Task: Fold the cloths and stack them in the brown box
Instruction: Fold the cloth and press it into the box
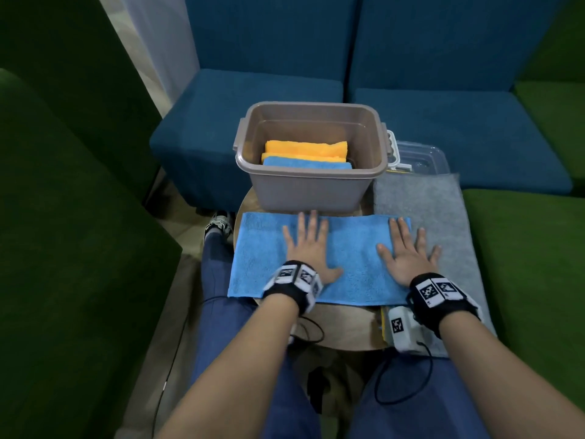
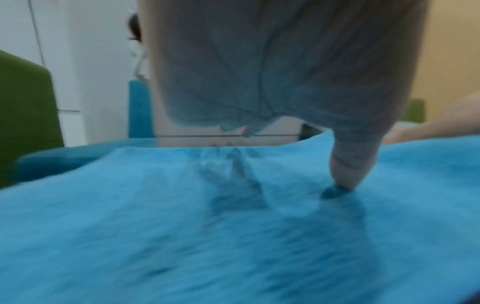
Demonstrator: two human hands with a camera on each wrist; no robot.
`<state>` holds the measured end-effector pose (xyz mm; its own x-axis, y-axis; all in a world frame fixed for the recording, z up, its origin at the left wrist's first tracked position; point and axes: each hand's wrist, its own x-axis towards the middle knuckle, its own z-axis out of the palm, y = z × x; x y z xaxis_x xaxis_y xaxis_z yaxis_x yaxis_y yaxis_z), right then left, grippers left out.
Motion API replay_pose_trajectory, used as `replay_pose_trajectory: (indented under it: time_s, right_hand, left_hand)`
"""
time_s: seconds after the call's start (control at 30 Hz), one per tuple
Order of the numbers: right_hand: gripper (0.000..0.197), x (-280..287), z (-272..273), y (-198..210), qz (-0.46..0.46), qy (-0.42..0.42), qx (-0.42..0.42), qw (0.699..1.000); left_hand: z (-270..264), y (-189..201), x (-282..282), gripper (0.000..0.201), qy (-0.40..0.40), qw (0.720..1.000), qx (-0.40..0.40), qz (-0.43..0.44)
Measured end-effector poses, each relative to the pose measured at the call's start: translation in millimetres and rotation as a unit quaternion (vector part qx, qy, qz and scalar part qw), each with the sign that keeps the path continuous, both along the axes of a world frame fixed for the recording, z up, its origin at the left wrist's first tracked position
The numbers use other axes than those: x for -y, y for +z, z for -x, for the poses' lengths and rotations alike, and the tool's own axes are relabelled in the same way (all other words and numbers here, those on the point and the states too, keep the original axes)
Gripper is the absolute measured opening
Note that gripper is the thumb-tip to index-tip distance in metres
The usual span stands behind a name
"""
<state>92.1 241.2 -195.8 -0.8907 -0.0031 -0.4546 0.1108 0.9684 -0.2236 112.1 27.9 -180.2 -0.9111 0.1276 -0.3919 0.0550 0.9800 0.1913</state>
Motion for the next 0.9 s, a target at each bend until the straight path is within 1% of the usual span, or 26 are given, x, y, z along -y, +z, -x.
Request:
replay_pose_trajectory:
  time_s: [0.07, 0.13, 0.17, 0.23, 0.3, 0.4, 0.53, 0.63, 0.7, 0.73, 0.77, 0.8, 0.83, 0.87, 0.9]
  right_hand:
    - [0.065, -1.2, -1.0, -1.2, 0.007, -0.003, -0.007, 1.0]
    - [0.066, -2.3, -0.2, -2.3, 0.011, -0.002, -0.006, 1.0]
    - [0.066, -2.8, -0.1, -3.0, 0.012, -0.003, -0.003, 1.0]
    - [0.066, -4.6, 0.3, -4.3, 0.011, -0.002, -0.004, 1.0]
    - [0.065, -6.3, 0.4, -5.6, 0.014, 0.001, -0.011, 1.0]
    - [0.065, -6.8, 0.5, -6.6, 0.02, 0.005, -0.014, 1.0]
    - [0.065, -6.2, 0.2, -6.2, 0.024, 0.004, -0.026, 0.999]
    - [0.067, -6.5, -1.1, -4.7, 0.031, 0.002, -0.032, 0.999]
    - [0.07, -6.5, -4.0, 0.1, 0.035, -0.007, -0.062, 0.997]
    - [0.075, -4.9, -5.3, 3.4, 0.036, -0.025, -0.094, 0.995]
    - [0.079, -2.9, -6.1, 6.0, 0.048, -0.065, -0.132, 0.988]
    - [0.08, -0.9, -6.3, 9.0, 0.075, -0.122, -0.165, 0.976]
    - [0.075, 0.2, -5.8, 10.6, 0.111, -0.178, -0.184, 0.96]
    - [0.067, 0.1, -4.4, 10.6, 0.143, -0.217, -0.181, 0.948]
    - [0.059, -0.8, -3.7, 10.7, 0.161, -0.232, -0.163, 0.945]
  left_hand:
    - [0.8, -7.8, -34.0, 0.098, 0.012, 0.999, 0.022, -0.048]
    - [-3.2, -19.6, -53.7, 0.087, 0.027, 0.997, 0.039, -0.06]
    - [-5.2, -25.0, -57.2, 0.084, 0.031, 0.997, 0.043, -0.057]
    - [-3.8, -33.0, -53.1, 0.085, 0.043, 0.997, 0.04, -0.053]
    - [0.2, -35.7, -35.2, 0.091, 0.067, 0.996, 0.045, -0.048]
    - [5.3, -36.2, 7.3, 0.101, 0.124, 0.99, 0.058, -0.025]
    - [-3.2, -34.9, 68.3, 0.107, 0.197, 0.98, 0.036, -0.002]
    - [-11.4, -34.3, 94.8, 0.111, 0.247, 0.968, 0.019, -0.035]
    - [-12.8, -33.8, 97.4, 0.112, 0.256, 0.965, 0.021, -0.044]
    - [-12.7, -34.2, 96.6, 0.113, 0.254, 0.966, 0.021, -0.04]
    - [-12.6, -33.7, 95.5, 0.113, 0.253, 0.967, 0.019, -0.035]
    - [-12.0, -33.9, 94.5, 0.113, 0.253, 0.967, 0.017, -0.032]
    - [-11.4, -33.8, 93.5, 0.114, 0.253, 0.967, 0.017, -0.03]
    - [-10.9, -33.6, 92.5, 0.114, 0.254, 0.967, 0.018, -0.028]
    - [-10.8, -33.2, 91.5, 0.115, 0.255, 0.966, 0.019, -0.027]
